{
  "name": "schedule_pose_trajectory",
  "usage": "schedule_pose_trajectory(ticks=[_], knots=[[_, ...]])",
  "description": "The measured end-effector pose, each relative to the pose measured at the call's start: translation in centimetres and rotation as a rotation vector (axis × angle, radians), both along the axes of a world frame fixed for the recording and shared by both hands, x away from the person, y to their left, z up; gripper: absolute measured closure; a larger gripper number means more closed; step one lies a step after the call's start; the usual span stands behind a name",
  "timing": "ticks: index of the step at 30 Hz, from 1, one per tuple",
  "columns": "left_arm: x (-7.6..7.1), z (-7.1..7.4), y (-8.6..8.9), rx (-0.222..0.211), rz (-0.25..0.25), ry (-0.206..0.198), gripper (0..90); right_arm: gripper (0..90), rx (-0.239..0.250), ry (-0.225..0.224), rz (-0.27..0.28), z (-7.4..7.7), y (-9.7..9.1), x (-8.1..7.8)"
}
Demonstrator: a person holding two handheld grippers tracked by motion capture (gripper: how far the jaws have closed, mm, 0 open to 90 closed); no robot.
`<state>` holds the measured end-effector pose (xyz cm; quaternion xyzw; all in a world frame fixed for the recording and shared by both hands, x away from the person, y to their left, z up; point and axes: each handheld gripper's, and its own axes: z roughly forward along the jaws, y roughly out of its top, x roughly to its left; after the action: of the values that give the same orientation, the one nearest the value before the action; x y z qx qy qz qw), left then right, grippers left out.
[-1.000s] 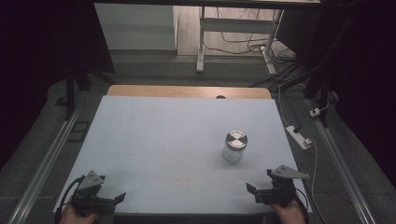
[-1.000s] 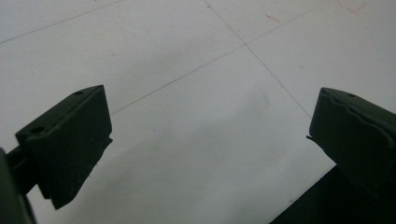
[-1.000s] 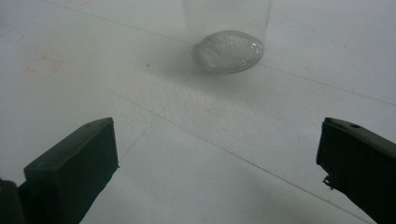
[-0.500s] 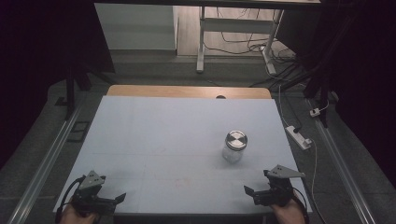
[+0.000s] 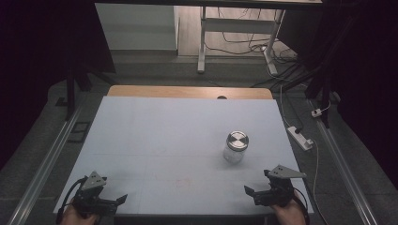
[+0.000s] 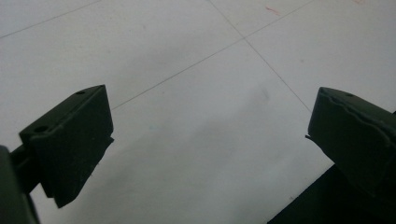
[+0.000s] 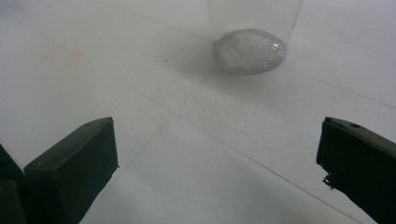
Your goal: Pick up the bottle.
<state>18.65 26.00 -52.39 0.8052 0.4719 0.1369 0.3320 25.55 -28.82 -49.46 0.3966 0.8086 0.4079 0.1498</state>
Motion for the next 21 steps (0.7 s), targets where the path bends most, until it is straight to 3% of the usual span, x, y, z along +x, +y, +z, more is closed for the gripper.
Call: schedule_pose_trajectory(ticks=[6, 17, 21], knots=[[0.0, 0.0, 0.0, -0.003, -0.001, 0.0, 0.8, 0.0, 0.029, -0.035, 0.031, 0.4, 0.3, 0.1], [0.0, 0.0, 0.1, -0.013, -0.004, 0.0, 0.6, 0.0, 0.051, -0.004, 0.047, 0.5, 1.0, 0.7], [0.0, 0.0, 0.1, -0.014, -0.003, 0.003, 0.6, 0.0, 0.036, -0.014, 0.041, 0.5, 1.3, 1.2]])
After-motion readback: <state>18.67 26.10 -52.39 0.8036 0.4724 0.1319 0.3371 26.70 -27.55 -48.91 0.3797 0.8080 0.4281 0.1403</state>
